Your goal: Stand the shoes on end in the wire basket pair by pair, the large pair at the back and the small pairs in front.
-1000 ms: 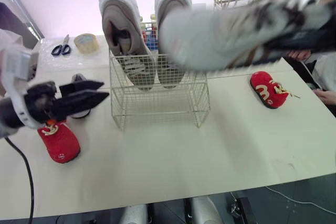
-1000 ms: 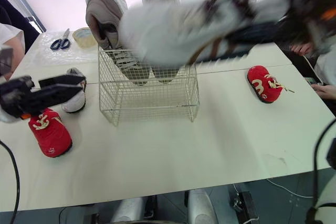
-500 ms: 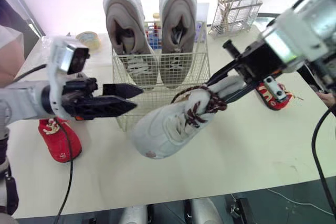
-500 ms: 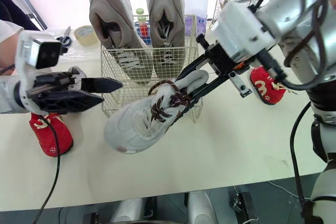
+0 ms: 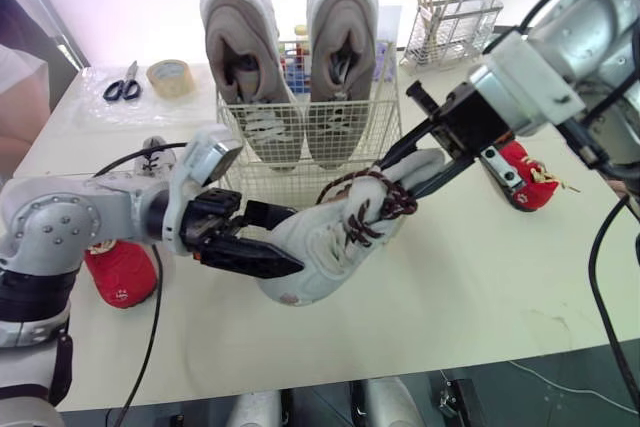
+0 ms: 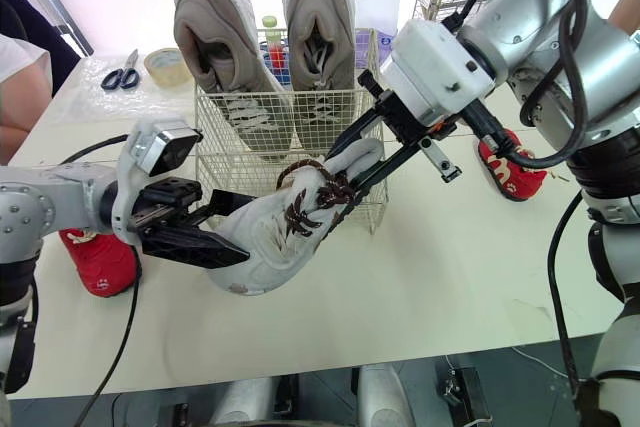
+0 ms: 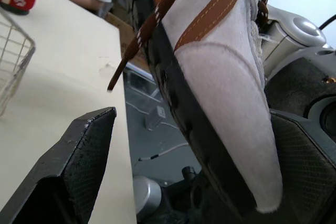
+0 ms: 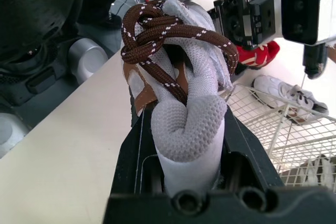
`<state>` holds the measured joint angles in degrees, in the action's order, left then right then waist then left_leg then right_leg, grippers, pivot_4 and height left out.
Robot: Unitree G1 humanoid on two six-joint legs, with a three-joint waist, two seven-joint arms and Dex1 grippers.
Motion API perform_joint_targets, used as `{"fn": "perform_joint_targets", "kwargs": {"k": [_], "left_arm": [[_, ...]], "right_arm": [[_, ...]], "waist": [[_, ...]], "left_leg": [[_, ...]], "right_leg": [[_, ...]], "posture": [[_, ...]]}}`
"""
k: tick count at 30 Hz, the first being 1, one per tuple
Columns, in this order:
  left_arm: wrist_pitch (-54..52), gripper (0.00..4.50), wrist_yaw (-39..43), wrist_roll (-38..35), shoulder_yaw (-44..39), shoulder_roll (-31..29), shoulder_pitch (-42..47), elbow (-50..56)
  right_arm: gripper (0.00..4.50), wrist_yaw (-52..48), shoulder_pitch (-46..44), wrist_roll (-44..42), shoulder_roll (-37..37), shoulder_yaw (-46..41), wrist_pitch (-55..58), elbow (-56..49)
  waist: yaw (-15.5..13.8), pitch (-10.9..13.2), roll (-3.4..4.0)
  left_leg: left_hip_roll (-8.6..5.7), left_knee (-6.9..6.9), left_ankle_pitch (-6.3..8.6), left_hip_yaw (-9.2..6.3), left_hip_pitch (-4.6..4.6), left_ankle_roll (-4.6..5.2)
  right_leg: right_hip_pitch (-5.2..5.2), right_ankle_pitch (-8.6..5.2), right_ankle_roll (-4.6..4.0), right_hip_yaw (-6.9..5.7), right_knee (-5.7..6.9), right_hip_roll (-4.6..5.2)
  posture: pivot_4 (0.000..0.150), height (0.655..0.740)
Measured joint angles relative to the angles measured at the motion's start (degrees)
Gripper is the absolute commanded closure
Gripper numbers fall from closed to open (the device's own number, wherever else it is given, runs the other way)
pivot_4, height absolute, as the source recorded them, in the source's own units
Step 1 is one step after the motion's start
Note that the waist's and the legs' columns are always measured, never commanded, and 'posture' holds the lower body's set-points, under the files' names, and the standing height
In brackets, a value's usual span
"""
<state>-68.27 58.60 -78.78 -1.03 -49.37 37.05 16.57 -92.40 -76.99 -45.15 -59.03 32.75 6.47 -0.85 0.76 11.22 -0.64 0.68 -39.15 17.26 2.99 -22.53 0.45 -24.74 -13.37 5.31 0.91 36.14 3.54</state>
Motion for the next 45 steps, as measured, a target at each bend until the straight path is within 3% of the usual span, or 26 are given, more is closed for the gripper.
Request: {"fn": "perform_joint_targets", "kwargs": {"k": [5, 6, 14, 19, 22, 24, 27, 31, 35, 45], "left_arm": [[-0.33, 3.21, -0.49, 0.53, -0.16, 0.62, 1.00, -0.91], [-0.46, 3.21, -1.05, 0.60, -0.20, 0.67, 0.95, -1.05], [-1.44, 3.24, -8.03, -5.64, -6.83, 1.04, -3.79, -0.77], [1.67, 3.24, -18.69, -15.74, -12.83, 1.84, -10.96, 1.21], [5.66, 3.24, -24.34, -20.12, -15.85, 3.31, -12.85, 2.67], [8.90, 3.24, -27.79, -22.02, -17.64, 4.43, -13.82, 3.96], [12.17, 3.24, -30.75, -23.25, -17.71, 7.12, -13.30, 4.86], [13.62, 3.24, -30.82, -21.84, -16.08, 8.04, -10.02, 4.70], [13.79, 3.24, -27.73, -16.86, -13.94, 8.38, -7.05, 3.53], [13.93, 3.24, -23.70, -9.35, -11.76, 9.71, -7.28, 2.84]], "right_arm": [[3.81, 0.05, 0.01, 1.20, -0.20, 0.05, 0.66, 0.61], [3.81, 0.07, 0.01, 1.55, -0.12, 0.02, 0.71, 0.64], [0.31, 0.48, 0.74, 7.92, 4.89, -8.29, 4.46, 4.41], [0.31, 6.25, 3.03, 14.17, 0.90, -17.43, 10.93, 14.67], [0.31, 12.99, 9.27, 9.86, -0.73, -26.75, 23.08, 16.81], [0.31, 23.23, 17.21, -3.83, 2.93, -39.40, 38.85, 14.75], [0.31, 41.00, 26.95, -24.30, 13.07, -50.64, 51.99, 8.18], [0.31, 63.31, 33.75, -44.14, 21.95, -51.50, 56.40, -0.35], [0.31, 77.45, 33.35, -56.50, 24.42, -50.16, 53.73, -6.37], [0.31, 82.95, 32.91, -62.07, 23.78, -47.50, 50.59, -10.19]], "waist": [[0.12, 0.00, 0.00], [0.11, 0.00, 0.00], [0.04, 0.00, 0.00], [-0.41, -0.04, -0.09], [-0.18, -0.08, -0.16], [0.04, -0.11, -0.18], [0.47, -0.12, -0.17], [0.09, -0.11, -0.14], [-0.02, -0.12, -0.15], [0.04, -0.13, -0.18]], "left_leg": [[0.02, 0.00, 0.00, -0.02, 0.01, 0.00], [0.02, 0.00, 0.00, -0.04, 0.00, 0.00], [0.04, 0.01, 0.00, -0.08, 0.00, 0.00], [-0.07, -0.01, 0.00, -0.14, -0.04, -0.02], [-0.11, 0.01, 0.00, -0.15, -0.04, -0.04], [-0.09, 0.06, -0.02, -0.17, -0.01, -0.07], [-0.03, 0.18, -0.15, -0.16, 0.07, -0.30], [0.06, 0.13, -0.22, -0.20, 0.04, -0.38], [-0.01, 0.08, -0.18, -0.17, 0.03, -0.28], [0.01, 0.03, -0.09, -0.14, -0.03, -0.12]], "right_leg": [[-0.01, 0.00, 0.00, -0.01, 0.01, -0.01], [-0.01, 0.00, 0.00, -0.01, 0.01, -0.01], [-0.02, 0.01, 0.02, -0.03, 0.05, 0.07], [0.05, -0.10, -0.23, -0.02, -0.05, 0.38], [0.07, -0.10, -0.24, -0.05, -0.04, 0.56], [0.09, -0.09, -0.24, -0.06, -0.03, 0.59], [0.08, 0.03, -0.07, -0.08, 0.08, 0.52], [0.02, 0.04, -0.07, -0.09, 0.17, 0.15], [0.08, 0.04, -0.06, -0.11, 0.10, 0.00], [0.10, 0.07, 0.02, -0.07, -0.02, -0.03]], "posture": [[0.150, 0.7400], [0.150, 0.7400], [0.150, 0.7400], [0.150, 0.7400], [0.150, 0.7400], [0.150, 0.7400], [0.150, 0.7400], [0.150, 0.7400], [0.150, 0.7400], [0.150, 0.7400]]}}
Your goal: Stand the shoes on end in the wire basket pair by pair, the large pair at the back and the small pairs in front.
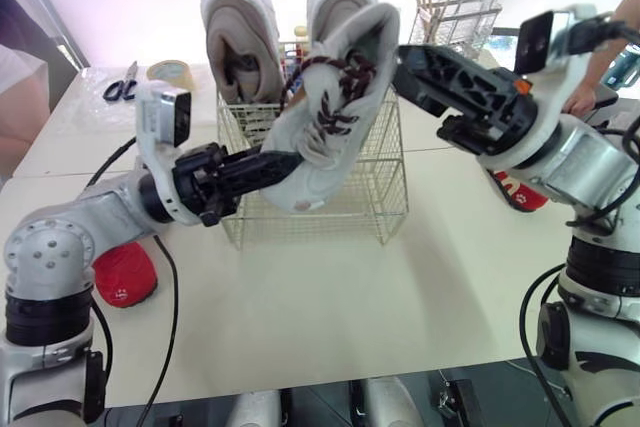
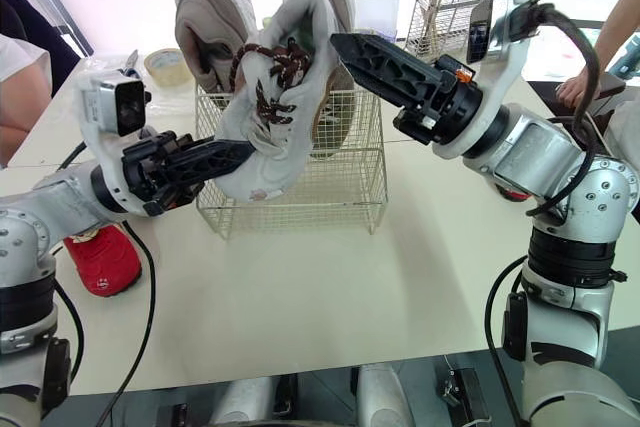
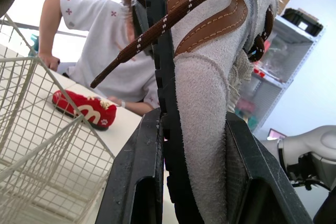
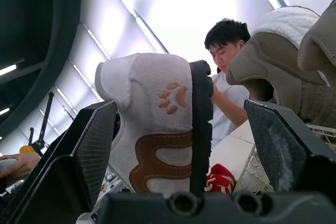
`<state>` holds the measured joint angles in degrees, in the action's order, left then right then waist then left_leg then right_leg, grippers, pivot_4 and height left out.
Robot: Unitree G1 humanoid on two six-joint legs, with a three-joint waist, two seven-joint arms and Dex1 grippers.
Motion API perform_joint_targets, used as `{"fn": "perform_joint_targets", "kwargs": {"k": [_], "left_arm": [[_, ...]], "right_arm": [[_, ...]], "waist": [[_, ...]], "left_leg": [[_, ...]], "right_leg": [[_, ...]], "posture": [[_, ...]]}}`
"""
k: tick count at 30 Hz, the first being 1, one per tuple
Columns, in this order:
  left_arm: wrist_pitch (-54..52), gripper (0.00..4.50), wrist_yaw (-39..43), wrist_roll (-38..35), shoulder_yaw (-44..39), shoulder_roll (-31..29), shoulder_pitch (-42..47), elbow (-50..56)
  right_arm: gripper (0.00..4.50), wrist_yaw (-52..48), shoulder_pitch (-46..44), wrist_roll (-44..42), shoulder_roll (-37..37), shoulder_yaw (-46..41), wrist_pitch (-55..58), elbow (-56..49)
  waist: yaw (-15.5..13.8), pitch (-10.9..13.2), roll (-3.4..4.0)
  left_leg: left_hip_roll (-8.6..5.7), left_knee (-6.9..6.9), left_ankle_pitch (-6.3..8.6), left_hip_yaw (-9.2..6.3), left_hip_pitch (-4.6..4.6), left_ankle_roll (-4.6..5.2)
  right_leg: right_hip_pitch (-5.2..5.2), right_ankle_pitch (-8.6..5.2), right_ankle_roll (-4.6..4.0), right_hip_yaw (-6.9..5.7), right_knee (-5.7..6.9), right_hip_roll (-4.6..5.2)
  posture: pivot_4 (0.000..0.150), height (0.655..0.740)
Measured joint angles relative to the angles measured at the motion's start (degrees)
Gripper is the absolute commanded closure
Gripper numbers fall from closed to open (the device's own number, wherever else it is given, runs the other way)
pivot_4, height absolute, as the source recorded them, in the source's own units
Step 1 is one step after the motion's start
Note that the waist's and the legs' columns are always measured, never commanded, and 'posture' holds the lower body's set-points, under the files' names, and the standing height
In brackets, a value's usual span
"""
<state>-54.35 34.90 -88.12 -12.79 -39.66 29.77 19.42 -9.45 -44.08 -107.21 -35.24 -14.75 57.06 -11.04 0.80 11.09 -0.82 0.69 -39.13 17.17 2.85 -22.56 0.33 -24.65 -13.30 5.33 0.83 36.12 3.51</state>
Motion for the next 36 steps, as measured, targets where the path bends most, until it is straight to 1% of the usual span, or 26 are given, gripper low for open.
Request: {"fn": "perform_joint_targets", "kwargs": {"k": [5, 14, 17, 21, 23, 24, 27, 29, 31, 33, 34, 36], "left_arm": [[1.37, 3.24, -1.13, 3.81, 0.26, 2.15, 0.35, -0.25], [0.75, 3.24, -1.00, 3.17, 0.33, 2.58, 0.45, 0.36], [0.75, 3.24, -0.99, 2.90, 0.40, 2.58, 0.43, 0.96], [0.76, 3.24, -0.83, 2.90, 0.49, 2.60, 0.20, 1.14], [0.76, 3.24, -0.59, 2.90, 0.49, 2.59, 0.09, 1.28], [0.78, 3.24, -0.49, 2.90, 0.48, 2.59, 0.00, 1.30], [0.90, 3.24, -0.42, 3.30, 0.48, 2.50, -0.20, 1.54], [0.94, 2.67, -0.59, 4.04, 0.48, 1.89, -0.24, 1.82], [0.89, 1.96, -0.72, 5.49, 0.36, 0.04, -0.82, 2.08], [1.03, 0.96, -0.46, 8.17, -0.04, -2.78, -2.27, 2.35], [1.29, 0.55, -0.25, 10.22, -0.18, -4.49, -3.23, 3.01], [1.42, 0.55, 0.20, 14.06, -1.22, -8.56, -6.12, 4.43]], "right_arm": [[0.31, -0.37, 0.04, -0.26, -1.51, 1.19, -0.03, -0.43], [0.31, -0.80, -0.51, 1.45, -1.21, 4.20, -0.78, -1.69], [1.13, -1.10, -1.02, 2.34, -0.59, 4.90, -1.32, -1.71], [3.08, -1.16, -1.02, 3.17, -0.47, 5.04, -1.78, -1.60], [3.95, -1.17, -1.02, 3.20, -0.51, 5.02, -1.80, -1.59], [4.17, -1.21, -1.02, 3.20, -0.58, 5.01, -1.80, -1.58], [4.18, -1.85, -1.10, 3.31, -0.79, 5.03, -1.71, -1.59], [4.18, -2.84, -2.03, 4.07, -1.48, 5.08, -1.44, -1.59], [4.18, -4.74, -3.85, 6.11, -2.89, 4.99, -1.23, -1.50], [4.18, -8.66, -6.38, 10.22, -4.83, 4.89, -1.21, -1.20], [4.18, -11.57, -7.57, 12.84, -5.75, 4.95, -1.29, -0.72], [4.18, -19.52, -9.96, 18.41, -7.74, 4.92, -2.68, 2.24]], "waist": [[-0.05, 0.00, 0.00], [0.09, 0.00, 0.00], [0.04, 0.00, 0.00], [-0.08, 0.00, 0.00], [-0.04, 0.00, 0.00], [-0.02, 0.00, 0.00], [-0.01, 0.00, 0.00], [-0.01, 0.00, 0.00], [0.08, 0.00, 0.00], [0.17, 0.00, 0.00], [0.15, 0.00, 0.00], [0.13, 0.01, -0.01]], "left_leg": [[0.01, 0.00, 0.00, -0.02, -0.01, 0.00], [0.05, 0.00, 0.00, -0.03, 0.00, 0.01], [0.05, 0.01, 0.00, -0.03, 0.00, 0.01], [0.04, 0.00, 0.00, -0.02, -0.02, 0.01], [0.04, 0.00, 0.01, -0.02, -0.02, 0.01], [0.04, 0.00, 0.01, -0.03, -0.02, 0.01], [0.04, 0.00, 0.01, -0.03, -0.02, 0.01], [0.04, 0.00, 0.01, -0.03, -0.03, 0.01], [0.05, 0.01, 0.01, -0.02, -0.03, 0.02], [0.07, 0.03, 0.02, -0.02, -0.02, 0.04], [0.09, 0.03, 0.03, -0.02, -0.03, 0.05], [0.09, 0.04, 0.03, 0.01, -0.03, 0.06]], "right_leg": [[0.00, 0.00, 0.00, 0.00, -0.01, -0.01], [-0.01, 0.00, 0.00, 0.00, 0.00, -0.04], [-0.01, 0.00, 0.00, 0.00, -0.01, -0.04], [-0.01, 0.00, 0.00, 0.00, -0.02, -0.02], [-0.01, 0.00, 0.00, 0.00, -0.02, -0.02], [-0.01, 0.00, 0.00, 0.00, -0.02, -0.02], [-0.01, 0.00, 0.00, 0.00, -0.02, -0.03], [-0.03, 0.00, 0.00, 0.00, -0.02, -0.03], [-0.05, 0.00, -0.01, 0.00, -0.01, -0.04], [-0.06, -0.01, -0.01, 0.00, -0.02, -0.07], [-0.06, -0.02, -0.02, 0.00, -0.04, -0.10], [-0.07, -0.02, -0.02, 0.01, -0.07, -0.11]], "posture": [[0.150, 0.7400], [0.150, 0.7400], [0.150, 0.7400], [0.150, 0.7400], [0.150, 0.7400], [0.150, 0.7400], [0.150, 0.7400], [0.150, 0.7400], [0.150, 0.7400], [0.150, 0.7400], [0.150, 0.7400], [0.150, 0.7400]]}}
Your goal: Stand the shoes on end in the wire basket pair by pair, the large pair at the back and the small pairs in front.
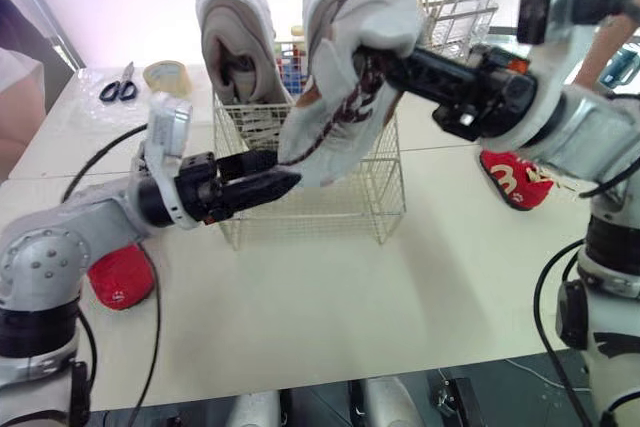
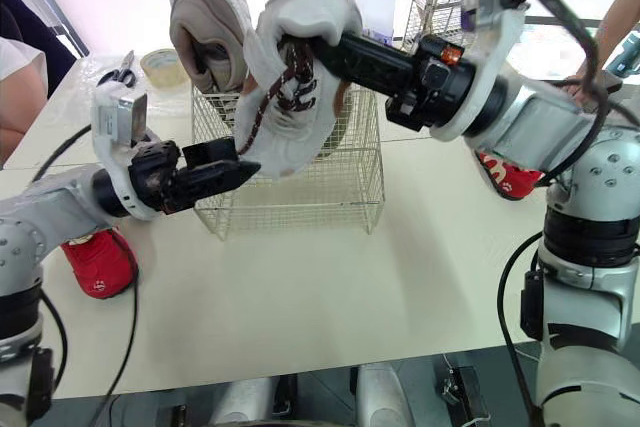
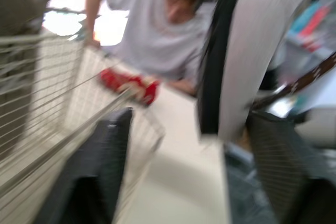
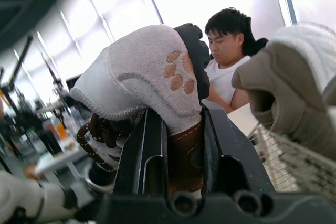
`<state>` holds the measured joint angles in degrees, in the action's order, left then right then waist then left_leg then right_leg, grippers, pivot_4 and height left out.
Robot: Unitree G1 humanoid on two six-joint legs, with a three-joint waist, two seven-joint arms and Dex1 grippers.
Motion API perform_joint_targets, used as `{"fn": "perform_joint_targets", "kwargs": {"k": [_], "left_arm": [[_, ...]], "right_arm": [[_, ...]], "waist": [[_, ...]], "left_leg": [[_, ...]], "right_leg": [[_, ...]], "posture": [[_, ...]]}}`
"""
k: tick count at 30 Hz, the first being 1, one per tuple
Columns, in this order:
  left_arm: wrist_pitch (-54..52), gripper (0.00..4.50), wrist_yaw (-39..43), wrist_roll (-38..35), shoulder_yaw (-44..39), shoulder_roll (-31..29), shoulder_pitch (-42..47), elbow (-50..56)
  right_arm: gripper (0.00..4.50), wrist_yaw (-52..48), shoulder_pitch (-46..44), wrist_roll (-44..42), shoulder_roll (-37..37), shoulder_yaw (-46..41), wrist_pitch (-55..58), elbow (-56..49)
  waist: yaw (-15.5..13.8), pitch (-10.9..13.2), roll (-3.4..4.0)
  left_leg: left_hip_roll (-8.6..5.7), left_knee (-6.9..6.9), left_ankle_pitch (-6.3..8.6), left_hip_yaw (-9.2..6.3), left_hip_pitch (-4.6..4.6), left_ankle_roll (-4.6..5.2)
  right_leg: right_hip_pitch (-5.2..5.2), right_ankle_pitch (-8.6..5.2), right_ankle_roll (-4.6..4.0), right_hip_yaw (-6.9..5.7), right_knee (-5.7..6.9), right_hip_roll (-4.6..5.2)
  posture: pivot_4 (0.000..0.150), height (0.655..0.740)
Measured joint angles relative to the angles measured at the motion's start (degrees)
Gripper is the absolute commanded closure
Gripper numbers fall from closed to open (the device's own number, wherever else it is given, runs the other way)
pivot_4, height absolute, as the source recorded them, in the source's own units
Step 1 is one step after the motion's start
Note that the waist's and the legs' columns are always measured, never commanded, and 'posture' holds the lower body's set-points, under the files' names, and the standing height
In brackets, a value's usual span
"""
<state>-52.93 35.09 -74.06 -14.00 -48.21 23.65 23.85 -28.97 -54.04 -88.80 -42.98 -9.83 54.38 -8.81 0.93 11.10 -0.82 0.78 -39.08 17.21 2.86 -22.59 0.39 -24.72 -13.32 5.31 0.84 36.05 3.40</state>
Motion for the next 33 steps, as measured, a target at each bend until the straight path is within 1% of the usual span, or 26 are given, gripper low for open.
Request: {"fn": "perform_joint_targets", "kwargs": {"k": [1, 2, 5, 6, 9, 11, 15, 17, 21, 25, 27, 28, 29, 33], "left_arm": [[0.00, 0.55, 0.29, 1.13, -0.90, -1.30, -1.09, 0.13], [-0.01, 0.55, 0.77, 1.79, -2.68, -2.64, -2.64, 0.42], [-0.77, 0.55, 1.54, -0.82, -7.54, -5.56, -5.70, 3.21], [-1.19, 0.55, 1.70, -1.88, -8.61, -6.54, -6.14, 4.12], [-2.22, 0.55, 1.47, -5.70, -11.79, -9.58, -7.80, 7.33], [-2.60, 0.55, 0.38, -7.05, -13.12, -10.85, -8.65, 9.43], [-3.00, 0.55, -2.79, -8.74, -15.94, -13.30, -12.44, 13.65], [-3.02, 0.55, -3.62, -9.39, -16.74, -14.11, -14.06, 15.14], [-2.71, 0.55, -5.78, -11.82, -17.98, -13.93, -16.97, 15.77], [-1.23, 0.55, -8.48, -14.91, -18.91, -13.13, -17.28, 14.78], [-1.08, 0.48, -9.20, -15.26, -18.91, -13.13, -17.49, 14.52], [-0.92, 0.48, -9.31, -15.30, -18.91, -13.14, -17.68, 14.53], [-0.66, 0.48, -9.34, -15.31, -18.91, -13.14, -17.85, 14.53], [-0.05, 0.48, -9.88, -15.86, -18.86, -13.13, -17.81, 14.00]], "right_arm": [[4.18, -3.31, -0.83, 2.42, -1.05, -0.14, -0.95, 1.56], [4.18, -8.78, -2.16, 6.91, -2.19, 0.04, -3.25, 4.06], [4.18, -23.46, -7.14, 22.07, -4.82, 4.46, -12.41, 12.51], [4.18, -27.18, -8.41, 25.94, -5.08, 5.75, -14.75, 15.12], [4.18, -38.16, -11.77, 37.65, -3.22, 11.11, -22.81, 24.61], [4.18, -43.21, -12.31, 44.24, -1.23, 13.87, -27.67, 30.83], [4.18, -49.23, -13.53, 50.92, 2.75, 15.07, -32.26, 40.35], [4.18, -50.70, -14.33, 53.14, 4.32, 15.02, -34.35, 42.97], [4.18, -53.62, -14.59, 56.76, 6.99, 14.90, -36.85, 46.70], [4.18, -56.33, -14.14, 59.02, 8.63, 14.92, -37.40, 47.52], [3.16, -56.79, -13.74, 59.79, 9.01, 14.81, -37.87, 47.51], [2.80, -56.81, -13.42, 60.19, 9.18, 14.51, -37.94, 47.50], [2.33, -56.80, -13.14, 60.54, 9.24, 14.18, -37.94, 47.50], [0.22, -55.74, -10.82, 61.66, 8.94, 13.16, -37.56, 46.00]], "waist": [[-0.02, 0.00, 0.01], [-0.08, 0.00, 0.00], [-0.05, 0.02, -0.01], [-0.05, 0.02, -0.02], [0.09, 0.01, -0.02], [0.14, 0.02, -0.01], [0.12, 0.04, 0.01], [0.13, 0.04, 0.01], [0.12, 0.05, 0.02], [0.03, 0.05, 0.02], [0.09, 0.05, 0.02], [0.11, 0.05, 0.02], [0.11, 0.05, 0.02], [0.09, 0.04, 0.02]], "left_leg": [[0.00, 0.00, 0.01, 0.02, 0.00, 0.01], [0.01, 0.00, 0.01, 0.02, 0.00, 0.02], [0.01, -0.01, 0.02, 0.11, -0.01, 0.02], [0.00, 0.00, 0.02, 0.11, -0.01, 0.03], [0.00, 0.00, 0.02, 0.12, 0.01, 0.03], [0.01, 0.02, 0.02, 0.12, 0.01, 0.03], [0.00, 0.06, 0.02, 0.13, -0.10, 0.02], [0.00, 0.07, 0.02, 0.11, -0.15, 0.00], [0.01, 0.08, -0.01, 0.09, -0.15, -0.07], [0.00, 0.08, -0.02, 0.08, -0.16, -0.10], [0.00, 0.09, -0.02, 0.08, -0.16, -0.11], [0.00, 0.09, -0.03, 0.08, -0.15, -0.13], [0.00, 0.10, -0.04, 0.08, -0.16, -0.15], [0.00, 0.10, -0.06, 0.08, -0.15, -0.19]], "right_leg": [[0.00, 0.00, 0.00, 0.00, -0.01, 0.00], [0.00, -0.01, -0.01, 0.00, -0.01, 0.01], [-0.02, -0.07, -0.12, 0.00, -0.08, 0.09], [-0.02, -0.09, -0.16, 0.01, -0.08, 0.10], [-0.02, -0.08, -0.14, 0.01, -0.06, 0.11], [-0.03, -0.03, -0.06, 0.01, -0.04, 0.12], [-0.18, 0.01, 0.01, 0.01, 0.01, 0.15], [-0.24, 0.01, 0.01, 0.00, 0.01, 0.17], [-0.25, 0.00, -0.05, 0.00, 0.02, 0.26], [-0.24, -0.07, -0.19, -0.01, 0.02, 0.32], [-0.24, -0.07, -0.20, -0.01, 0.01, 0.32], [-0.24, -0.07, -0.21, -0.01, 0.01, 0.32], [-0.24, -0.07, -0.21, -0.01, 0.01, 0.32], [-0.24, -0.07, -0.23, 0.00, 0.02, 0.32]], "posture": [[0.150, 0.7400], [0.150, 0.7400], [0.150, 0.7400], [0.150, 0.7400], [0.150, 0.7400], [0.150, 0.7400], [0.150, 0.7400], [0.150, 0.7400], [0.150, 0.7400], [0.150, 0.7400], [0.150, 0.7400], [0.150, 0.7400], [0.150, 0.7400], [0.150, 0.7400]]}}
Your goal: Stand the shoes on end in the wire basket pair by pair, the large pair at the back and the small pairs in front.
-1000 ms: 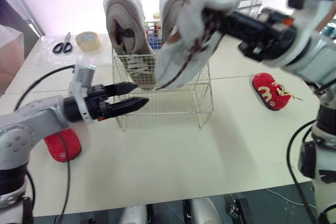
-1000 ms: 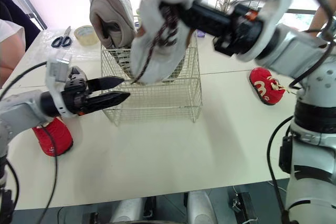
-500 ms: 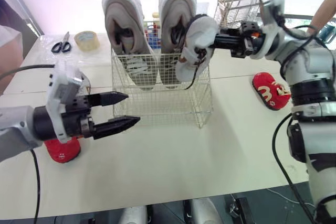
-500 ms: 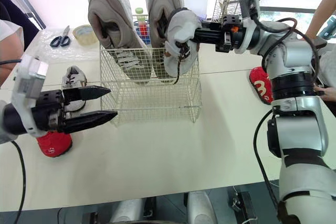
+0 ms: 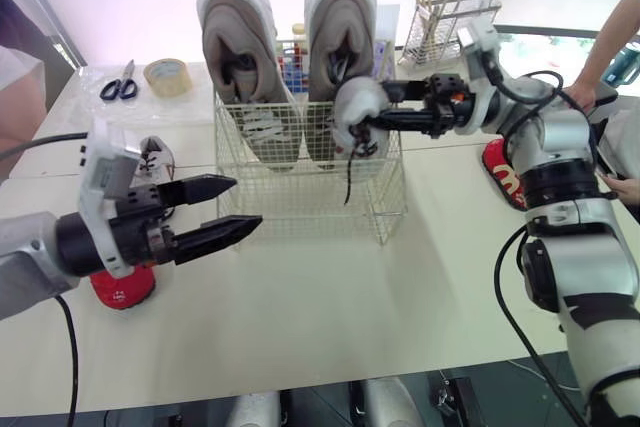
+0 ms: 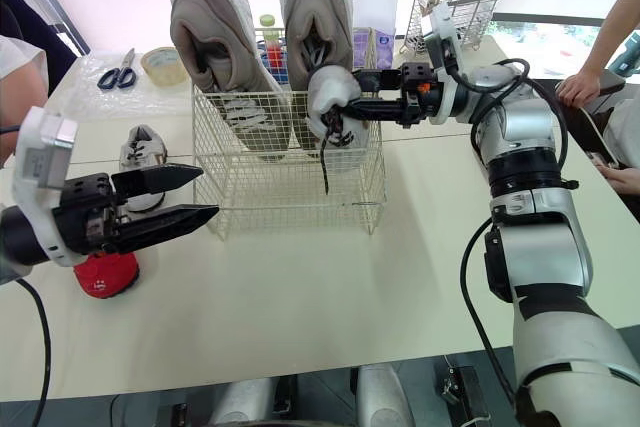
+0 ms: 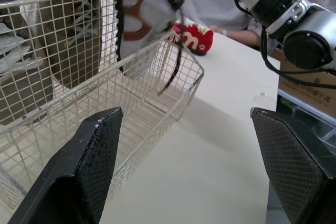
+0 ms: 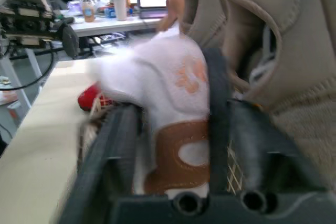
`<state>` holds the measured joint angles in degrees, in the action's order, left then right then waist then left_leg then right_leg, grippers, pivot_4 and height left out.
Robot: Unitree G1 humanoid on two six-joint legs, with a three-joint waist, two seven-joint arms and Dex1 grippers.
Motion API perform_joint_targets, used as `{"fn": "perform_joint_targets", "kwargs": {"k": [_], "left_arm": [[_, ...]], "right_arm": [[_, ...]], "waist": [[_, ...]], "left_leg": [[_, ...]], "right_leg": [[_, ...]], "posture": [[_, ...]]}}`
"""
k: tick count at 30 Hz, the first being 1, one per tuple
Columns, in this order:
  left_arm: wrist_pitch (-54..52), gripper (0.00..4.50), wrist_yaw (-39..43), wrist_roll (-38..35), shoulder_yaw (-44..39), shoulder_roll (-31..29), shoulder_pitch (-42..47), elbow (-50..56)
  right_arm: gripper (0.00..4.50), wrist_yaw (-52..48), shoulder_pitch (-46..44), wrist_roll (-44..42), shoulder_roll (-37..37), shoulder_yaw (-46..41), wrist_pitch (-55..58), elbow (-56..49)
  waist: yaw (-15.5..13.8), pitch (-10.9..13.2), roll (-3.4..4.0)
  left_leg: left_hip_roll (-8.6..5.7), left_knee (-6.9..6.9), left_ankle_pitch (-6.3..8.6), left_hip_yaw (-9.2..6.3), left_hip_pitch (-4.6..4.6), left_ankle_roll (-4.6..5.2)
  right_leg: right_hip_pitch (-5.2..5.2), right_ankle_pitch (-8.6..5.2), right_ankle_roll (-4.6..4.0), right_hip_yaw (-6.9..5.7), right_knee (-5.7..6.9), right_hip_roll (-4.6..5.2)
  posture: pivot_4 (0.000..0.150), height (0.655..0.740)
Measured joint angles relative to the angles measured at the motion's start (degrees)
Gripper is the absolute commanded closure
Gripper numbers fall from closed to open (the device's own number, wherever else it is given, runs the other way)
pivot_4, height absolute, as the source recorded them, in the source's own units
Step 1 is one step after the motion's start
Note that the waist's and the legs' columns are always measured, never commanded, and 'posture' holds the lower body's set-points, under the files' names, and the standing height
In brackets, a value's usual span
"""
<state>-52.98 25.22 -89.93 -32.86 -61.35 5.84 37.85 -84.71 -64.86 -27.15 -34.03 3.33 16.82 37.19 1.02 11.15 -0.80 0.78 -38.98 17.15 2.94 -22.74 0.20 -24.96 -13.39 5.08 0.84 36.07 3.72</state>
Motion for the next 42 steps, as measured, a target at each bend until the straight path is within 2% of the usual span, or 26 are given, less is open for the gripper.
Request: {"fn": "perform_joint_targets", "kwargs": {"k": [1, 9, 13, 14, 15, 18, 20, 21, 24, 27, 29, 32, 37, 40, 42], "left_arm": [[0.08, 0.48, -0.10, -0.61, 0.03, 0.00, 0.28, -0.60], [0.20, 0.48, 1.06, -0.57, 1.28, -0.39, 2.33, -3.55], [0.04, 0.48, 2.53, 0.48, 2.08, -0.76, 2.94, -4.81], [-0.05, 0.48, 2.84, 0.61, 2.07, -1.07, 2.94, -5.48], [-0.11, 0.24, 3.02, 0.55, 2.05, -1.30, 3.00, -6.20], [-0.37, 0.24, 1.22, 0.39, 1.16, -3.20, 6.17, -12.61], [-0.13, 0.24, -0.55, 2.84, -0.91, -5.68, 8.88, -18.59], [-0.01, 0.24, -1.51, 5.33, -1.74, -6.86, 9.76, -21.84], [3.10, 0.24, -2.49, 18.79, -1.11, -10.90, 10.08, -32.76], [7.53, 0.24, 2.02, 31.91, 5.22, -12.72, 10.92, -43.93], [9.10, 0.24, 5.88, 37.01, 10.21, -12.10, 13.84, -50.93], [12.51, 0.24, 15.00, 43.52, 15.70, -8.08, 23.86, -66.91], [16.51, 0.24, 28.29, 54.76, 23.30, -1.60, 39.61, -91.22], [17.34, 0.24, 35.97, 59.43, 25.62, 1.71, 45.50, -99.76], [19.15, 0.24, 37.63, 62.57, 26.37, 3.55, 48.51, -103.98]], "right_arm": [[0.10, 0.34, 0.82, 0.01, -0.21, -0.30, 0.46, -0.92], [0.10, 3.75, 7.12, -0.23, -3.90, -3.28, 6.28, -12.23], [0.10, 6.04, 10.25, -1.21, -8.67, -4.74, 11.81, -19.88], [0.10, 6.80, 10.27, -1.43, -10.35, -5.66, 13.48, -21.63], [0.03, 7.67, 10.14, -1.83, -12.06, -7.09, 14.51, -23.13], [0.03, 10.39, 6.01, -3.88, -13.64, -10.69, 17.53, -23.64], [0.03, 11.87, 2.10, -6.31, -14.29, -12.60, 20.62, -25.07], [0.03, 12.54, 0.32, -7.98, -14.36, -13.40, 22.78, -26.50], [0.03, 12.66, -1.89, -17.12, -11.68, -13.78, 31.13, -35.52], [0.03, 12.33, 0.73, -24.92, -8.03, -10.79, 37.39, -44.94], [0.03, 12.31, 3.48, -27.15, -6.71, -8.23, 39.23, -48.95], [0.03, 11.83, 7.61, -26.95, -6.31, -3.18, 39.50, -53.50], [0.03, 10.74, 10.99, -20.31, -7.99, 2.96, 34.41, -55.94], [0.03, 10.68, 11.48, -18.80, -8.87, 3.40, 33.20, -56.38], [0.03, 10.83, 12.03, -18.66, -9.86, 3.23, 33.17, -57.09]], "waist": [[-0.01, 0.00, 0.00], [-0.10, 0.00, 0.00], [-0.22, 0.01, 0.01], [-0.22, 0.01, 0.02], [-0.21, 0.01, 0.01], [0.01, 0.02, 0.03], [0.27, 0.02, 0.04], [0.30, 0.02, 0.04], [0.52, 0.01, 0.04], [0.16, 0.00, 0.03], [-0.32, -0.01, 0.00], [-0.89, -0.07, -0.11], [-1.73, -0.21, -0.36], [-1.75, -0.22, -0.42], [-1.63, -0.21, -0.44]], "left_leg": [[0.00, 0.00, 0.00, 0.00, 0.00, -0.01], [-0.01, 0.00, 0.00, 0.01, 0.00, 0.00], [-0.05, 0.00, 0.00, 0.02, 0.00, 0.00], [-0.05, 0.00, 0.00, 0.02, -0.01, 0.01], [-0.05, 0.00, 0.00, 0.02, 0.01, 0.01], [-0.04, -0.01, 0.00, 0.04, 0.01, 0.02], [0.01, 0.04, -0.01, 0.05, 0.08, 0.02], [0.04, 0.09, -0.01, 0.06, 0.16, 0.03], [0.13, 0.23, 0.00, 0.10, 0.29, 0.03], [0.17, 0.28, -0.01, 0.11, 0.28, 0.03], [0.14, 0.24, -0.01, 0.11, 0.22, 0.02], [0.02, -0.09, -0.01, 0.15, -0.18, 0.03], [-0.30, -0.31, 0.00, 0.19, -0.66, 0.10], [-0.29, -0.30, 0.04, 0.13, -0.70, 0.17], [-0.26, -0.30, 0.07, 0.12, -0.70, 0.21]], "right_leg": [[0.00, 0.00, 0.00, 0.00, 0.00, 0.00], [0.01, 0.00, 0.00, -0.02, 0.00, -0.04], [0.00, 0.00, 0.00, -0.02, 0.01, -0.07], [-0.01, 0.00, 0.00, -0.02, 0.00, -0.07], [0.01, 0.00, -0.01, -0.02, 0.00, -0.07], [-0.03, 0.00, -0.01, -0.01, 0.03, -0.15], [-0.04, 0.00, -0.01, 0.00, 0.07, -0.25], [-0.01, 0.01, 0.01, 0.00, 0.08, -0.31], [0.03, 0.10, 0.18, 0.00, 0.08, -0.50], [0.01, 0.10, 0.18, -0.04, 0.09, -0.50], [0.01, 0.10, 0.18, -0.08, 0.09, -0.39], [-0.08, 0.10, 0.18, -0.28, 0.06, -0.24], [-0.36, 0.31, 0.51, -0.31, 0.03, -0.18], [-0.36, 0.31, 0.52, -0.38, 0.02, -0.18], [-0.36, 0.31, 0.52, -0.39, 0.03, -0.17]], "posture": [[0.150, 0.7400], [0.150, 0.7400], [0.150, 0.7400], [0.150, 0.7400], [0.150, 0.7400], [0.150, 0.7400], [0.150, 0.7400], [0.150, 0.7400], [0.150, 0.7400], [0.150, 0.7400], [0.150, 0.7400], [0.150, 0.7400], [0.150, 0.7400], [0.150, 0.7400], [0.150, 0.7400]]}}
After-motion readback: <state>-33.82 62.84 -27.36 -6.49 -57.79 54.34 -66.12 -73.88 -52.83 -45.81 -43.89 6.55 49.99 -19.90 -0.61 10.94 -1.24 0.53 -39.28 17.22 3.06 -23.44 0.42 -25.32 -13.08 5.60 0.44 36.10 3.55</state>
